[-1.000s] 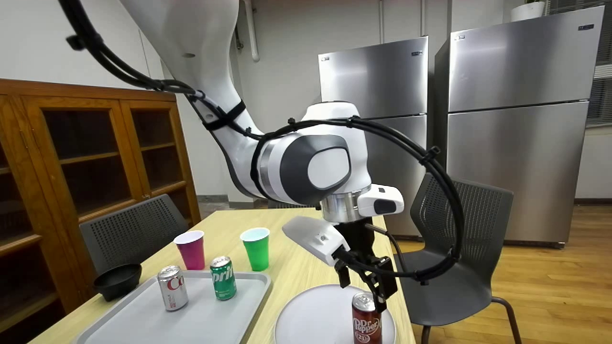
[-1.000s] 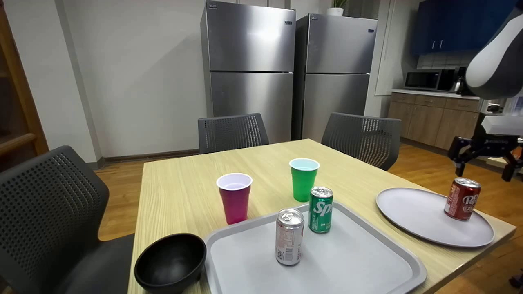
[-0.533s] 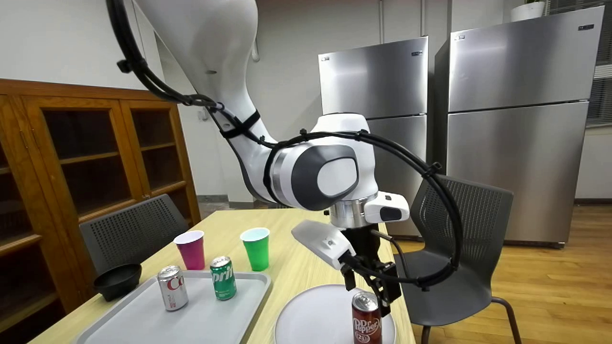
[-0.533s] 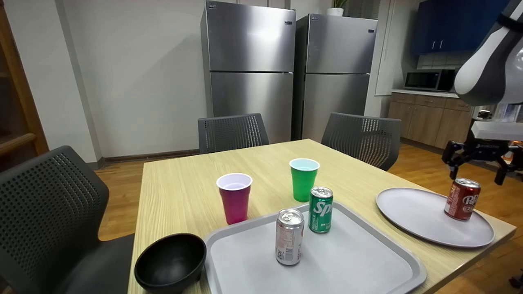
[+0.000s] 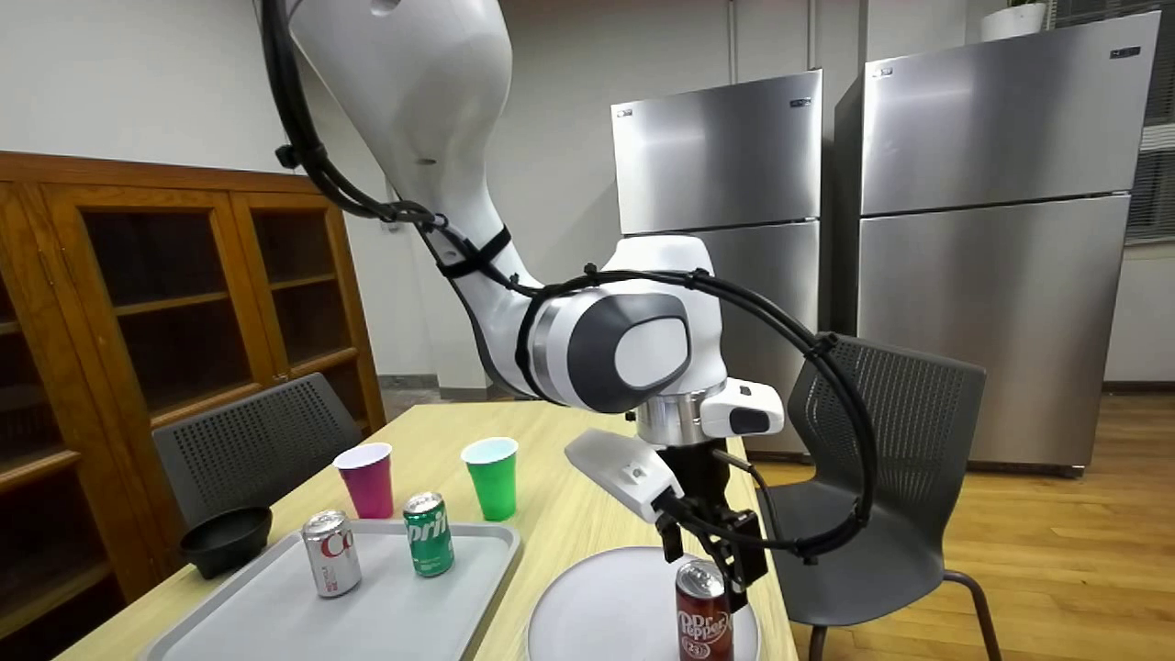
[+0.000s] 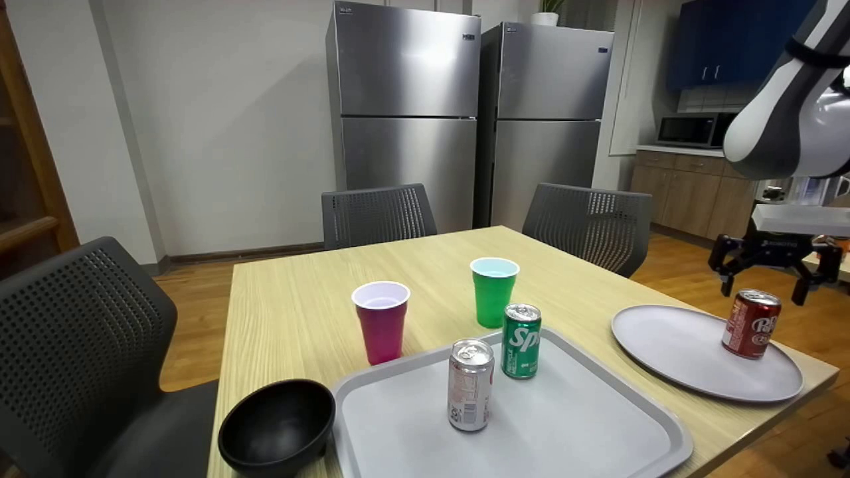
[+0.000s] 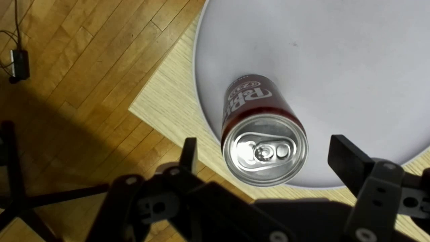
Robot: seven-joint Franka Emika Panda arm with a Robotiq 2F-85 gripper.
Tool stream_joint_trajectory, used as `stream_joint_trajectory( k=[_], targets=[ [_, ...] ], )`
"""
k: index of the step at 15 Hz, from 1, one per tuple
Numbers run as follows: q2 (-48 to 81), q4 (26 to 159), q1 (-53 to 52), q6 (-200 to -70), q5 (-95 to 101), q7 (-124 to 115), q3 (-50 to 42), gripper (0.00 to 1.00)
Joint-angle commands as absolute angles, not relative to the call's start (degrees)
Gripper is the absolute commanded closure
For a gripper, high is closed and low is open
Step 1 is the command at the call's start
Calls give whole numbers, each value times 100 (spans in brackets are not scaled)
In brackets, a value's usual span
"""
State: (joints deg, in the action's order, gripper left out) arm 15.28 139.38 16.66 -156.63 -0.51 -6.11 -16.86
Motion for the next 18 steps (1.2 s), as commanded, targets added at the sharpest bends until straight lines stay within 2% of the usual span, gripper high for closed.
stream_joint_trajectory(
  k=[1,8,9,10,14,15,18],
  targets=[
    [1636,13818,1662,-15607,-180,-525,-1644,0],
    [1734,13837,1675,-15635,-200,-514,-1639,0],
    [1730,13849,1677,-15648,-202,-499,-1636,25],
    [1737,13853,1671,-15659,-191,-507,-1642,26],
    [1743,13855,1690,-15661,-247,-454,-1594,58],
    [1733,13865,1685,-15671,-245,-454,-1588,61],
    [1610,13975,1667,-15684,-226,-410,-1560,61]
  ],
)
